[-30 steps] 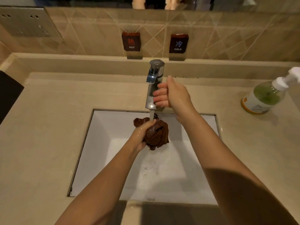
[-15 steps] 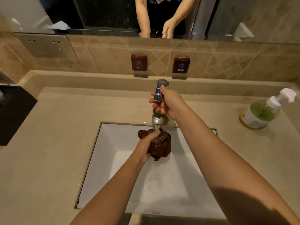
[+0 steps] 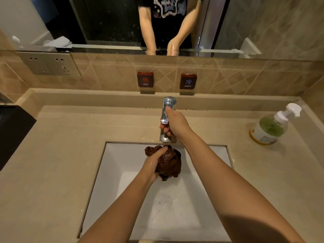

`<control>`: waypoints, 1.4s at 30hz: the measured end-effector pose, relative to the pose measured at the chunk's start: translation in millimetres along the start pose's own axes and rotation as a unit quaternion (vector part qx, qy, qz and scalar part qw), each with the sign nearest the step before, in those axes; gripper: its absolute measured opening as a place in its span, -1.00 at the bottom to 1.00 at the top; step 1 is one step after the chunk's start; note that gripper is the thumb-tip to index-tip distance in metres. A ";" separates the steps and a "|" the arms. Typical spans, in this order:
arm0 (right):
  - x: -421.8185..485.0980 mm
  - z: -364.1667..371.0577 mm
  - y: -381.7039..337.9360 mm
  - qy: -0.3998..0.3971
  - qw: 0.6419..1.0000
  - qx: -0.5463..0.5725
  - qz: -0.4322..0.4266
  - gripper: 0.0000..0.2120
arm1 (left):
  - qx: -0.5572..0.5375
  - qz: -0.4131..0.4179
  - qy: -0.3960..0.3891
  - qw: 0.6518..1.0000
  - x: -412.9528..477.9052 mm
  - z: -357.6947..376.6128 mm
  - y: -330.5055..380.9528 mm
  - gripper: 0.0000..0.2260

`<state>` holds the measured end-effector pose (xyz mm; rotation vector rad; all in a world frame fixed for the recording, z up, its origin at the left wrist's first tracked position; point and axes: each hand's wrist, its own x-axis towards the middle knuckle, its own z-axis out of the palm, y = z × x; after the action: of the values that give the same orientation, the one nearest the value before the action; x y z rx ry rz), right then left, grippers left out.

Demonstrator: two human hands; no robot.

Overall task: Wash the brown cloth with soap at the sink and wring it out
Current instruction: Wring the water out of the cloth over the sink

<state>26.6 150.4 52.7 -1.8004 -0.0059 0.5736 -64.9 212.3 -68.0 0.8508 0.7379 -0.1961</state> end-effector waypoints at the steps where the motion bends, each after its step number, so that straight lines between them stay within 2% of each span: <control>1: -1.0 -1.0 0.2 -0.003 1.000 0.002 0.000 -0.59 | 0.001 0.003 0.003 1.000 -2.3 0.4 1.6 -0.79; 3: -2.4 -3.5 7.4 0.023 1.000 -0.006 -0.015 -0.56 | 0.001 0.014 0.008 1.000 -6.8 -0.3 5.1 -0.80; 6: -15.8 -12.2 42.3 0.133 0.988 -0.064 -0.053 -0.58 | 0.003 0.038 -0.002 0.999 -16.2 -5.8 10.7 -0.80; 7: -25.0 -15.1 59.1 0.135 0.986 -0.079 -0.058 -0.60 | 0.009 0.046 -0.004 0.999 -20.2 -8.1 12.7 -0.80; 8: -35.4 -15.8 77.5 0.103 0.990 -0.087 -0.048 -0.62 | 0.018 0.054 -0.010 0.998 -24.0 -10.1 13.9 -0.79; 10: -55.1 -10.6 109.2 -0.009 0.997 -0.078 0.000 -0.62 | 0.038 0.059 -0.035 0.997 -32.6 -12.0 13.8 -0.72; 12: -66.0 -2.2 129.7 -0.066 0.997 -0.019 0.044 -0.60 | 0.086 0.056 -0.042 0.994 -40.9 -10.6 11.3 -0.67; 14: -70.3 -0.4 136.4 -0.057 0.996 0.044 0.057 -0.64 | 0.166 0.069 -0.032 0.983 -47.8 -6.0 9.3 -0.66; 17: -75.6 -10.0 134.1 -0.012 0.998 0.052 0.034 -0.77 | 0.229 0.099 0.000 0.968 -55.4 -3.0 8.6 -0.68; 21: -81.6 -32.4 129.0 0.042 0.999 0.006 0.004 -0.85 | 0.120 0.132 0.044 0.983 -67.6 -10.2 15.1 -0.77; 24: -86.0 -50.1 125.3 0.043 0.999 0.023 -0.010 -0.86 | 0.038 0.159 0.053 0.985 -81.9 -11.3 28.4 -0.75; 29: -91.9 -69.4 127.9 -0.065 0.996 -0.046 -0.029 -0.75 | -0.003 0.230 -0.003 0.973 -115.6 13.2 58.2 -0.68; 31: -94.5 -72.0 127.2 -0.086 0.994 -0.064 -0.035 -0.76 | -0.037 0.229 -0.013 0.973 -128.3 26.4 66.5 -0.72; 33: -98.5 -72.9 122.0 -0.102 0.990 -0.077 -0.059 -0.62 | -0.076 0.211 -0.016 0.974 -136.6 38.5 71.3 -0.79; 36: -111.8 -68.8 103.0 -0.109 0.976 -0.087 -0.166 -0.29 | -0.080 0.193 -0.041 0.977 -150.7 58.0 71.9 -0.78; 38: -123.2 -54.5 85.6 -0.122 0.963 -0.077 -0.226 -0.17 | -0.072 0.190 -0.068 0.977 -157.8 68.5 65.9 -0.71; 40: -128.7 -34.1 78.1 -0.106 0.962 -0.045 -0.247 -0.10 | -0.111 0.177 -0.108 0.972 -174.0 86.0 62.7 -0.71; 42: -129.0 -18.2 73.2 -0.050 0.972 0.028 -0.229 -0.17 | -0.098 0.200 -0.108 0.969 -176.9 91.5 60.9 -0.71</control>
<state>-100.6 73.4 38.5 -1.6405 -0.4594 0.3270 -122.0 162.4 126.0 0.7574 0.3626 0.1425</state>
